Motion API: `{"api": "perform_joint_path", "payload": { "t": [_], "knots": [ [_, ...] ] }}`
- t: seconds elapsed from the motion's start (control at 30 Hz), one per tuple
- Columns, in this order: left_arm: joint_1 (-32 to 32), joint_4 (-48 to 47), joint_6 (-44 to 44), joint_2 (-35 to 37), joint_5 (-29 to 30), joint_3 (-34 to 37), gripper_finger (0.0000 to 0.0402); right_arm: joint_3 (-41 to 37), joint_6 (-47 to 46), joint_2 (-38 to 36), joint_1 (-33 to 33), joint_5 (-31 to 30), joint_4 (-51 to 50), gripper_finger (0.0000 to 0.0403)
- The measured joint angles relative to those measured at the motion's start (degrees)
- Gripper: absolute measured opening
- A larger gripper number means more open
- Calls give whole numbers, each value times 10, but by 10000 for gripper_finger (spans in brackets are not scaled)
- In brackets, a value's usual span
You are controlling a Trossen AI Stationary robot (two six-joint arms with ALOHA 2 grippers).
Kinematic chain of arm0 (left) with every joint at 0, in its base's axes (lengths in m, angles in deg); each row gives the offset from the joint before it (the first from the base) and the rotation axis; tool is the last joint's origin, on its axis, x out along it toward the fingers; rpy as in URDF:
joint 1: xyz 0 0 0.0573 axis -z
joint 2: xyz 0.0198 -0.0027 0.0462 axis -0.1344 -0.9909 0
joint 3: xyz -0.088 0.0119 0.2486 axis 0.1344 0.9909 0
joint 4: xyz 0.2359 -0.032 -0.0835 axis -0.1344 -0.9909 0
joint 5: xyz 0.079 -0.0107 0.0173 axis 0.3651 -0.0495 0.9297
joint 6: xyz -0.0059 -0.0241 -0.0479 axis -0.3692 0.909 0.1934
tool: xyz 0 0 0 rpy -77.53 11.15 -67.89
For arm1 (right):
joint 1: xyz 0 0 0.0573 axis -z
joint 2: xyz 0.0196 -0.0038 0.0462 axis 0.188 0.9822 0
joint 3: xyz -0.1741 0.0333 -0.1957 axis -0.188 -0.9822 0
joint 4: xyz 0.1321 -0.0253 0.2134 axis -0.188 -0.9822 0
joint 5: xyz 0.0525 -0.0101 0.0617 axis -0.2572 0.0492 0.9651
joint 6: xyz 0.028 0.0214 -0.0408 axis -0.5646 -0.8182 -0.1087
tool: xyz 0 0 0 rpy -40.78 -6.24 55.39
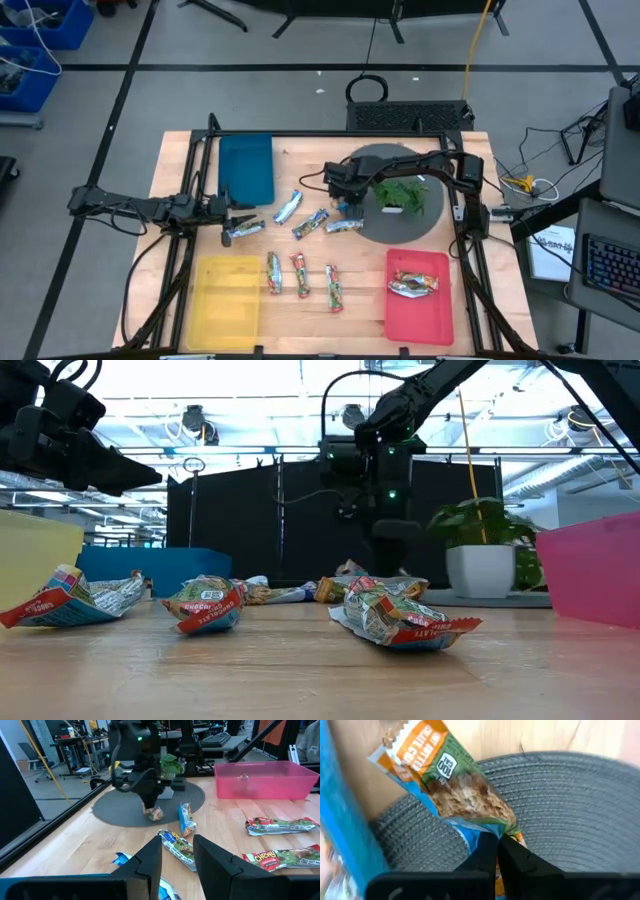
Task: Pick and place Granola Bars by type
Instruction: Put the yellow granola bar into the pink bin
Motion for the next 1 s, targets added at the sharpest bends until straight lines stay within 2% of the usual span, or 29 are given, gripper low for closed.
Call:
{"api": "perform_joint_path", "payload": {
  "t": [0.17,0.37,0.5,0.67,0.8,1.0],
  "knots": [
    [0,0,0,0,0,0,118,-1,8,-19,-21,-20,26,0],
    [0,0,0,0,0,0,118,-1,-21,-103,-48,-12,31,0],
    [0,0,0,0,0,0,118,-1,-75,-186,-77,48,-7,0],
    [0,0,8,0,0,0,118,-1,-209,-289,-154,77,-92,0],
    [0,-1,12,0,-1,0,118,0,-377,-357,-241,90,-167,0],
    [0,0,19,0,-1,0,118,-61,-649,-431,-401,25,-196,0]
  ]
}}
